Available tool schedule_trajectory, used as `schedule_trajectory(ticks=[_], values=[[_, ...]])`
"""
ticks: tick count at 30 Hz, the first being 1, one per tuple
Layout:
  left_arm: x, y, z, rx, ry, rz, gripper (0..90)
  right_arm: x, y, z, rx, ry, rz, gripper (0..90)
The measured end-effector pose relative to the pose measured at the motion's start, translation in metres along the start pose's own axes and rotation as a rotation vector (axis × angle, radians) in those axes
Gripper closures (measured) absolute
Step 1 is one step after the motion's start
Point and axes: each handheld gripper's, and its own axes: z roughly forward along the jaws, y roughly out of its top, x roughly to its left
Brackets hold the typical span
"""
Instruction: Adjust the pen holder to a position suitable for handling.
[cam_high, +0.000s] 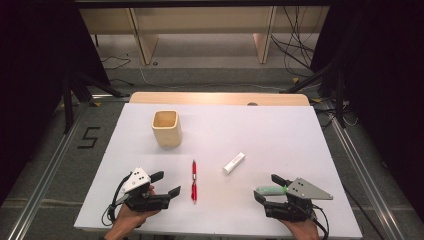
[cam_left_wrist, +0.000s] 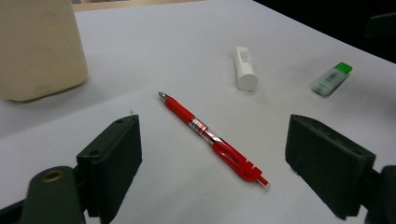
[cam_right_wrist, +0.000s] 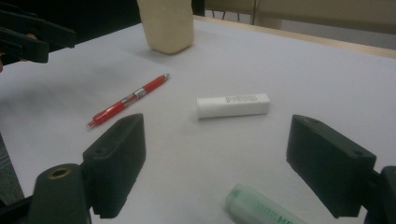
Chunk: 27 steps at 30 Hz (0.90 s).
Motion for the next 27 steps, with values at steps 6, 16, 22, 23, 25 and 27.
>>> schedule_trajectory(ticks=[6,16,22,23,25,27], values=[[0.001,0.001,-0.001,0.002,0.006,-0.002,18.2,0.001,0.0,0.0,-0.002,0.0,-0.003,20.9],[0.005,0.009,0.003,0.011,0.038,-0.028,18.2,0.001,0.001,0.001,-0.006,-0.012,-0.002,21.3],[0.012,0.015,0.006,0.022,0.063,-0.044,18.2,0.002,0.002,0.0,-0.014,-0.011,-0.011,21.7],[0.013,0.016,0.007,0.024,0.068,-0.044,18.4,0.002,0.002,-0.001,-0.013,-0.013,-0.01,21.7],[0.017,0.019,0.008,0.033,0.076,-0.041,18.6,0.002,0.002,-0.001,-0.016,-0.011,-0.011,21.8],[0.021,0.022,0.01,0.032,0.089,-0.042,18.7,0.003,0.003,-0.002,-0.021,-0.012,-0.01,21.8]])
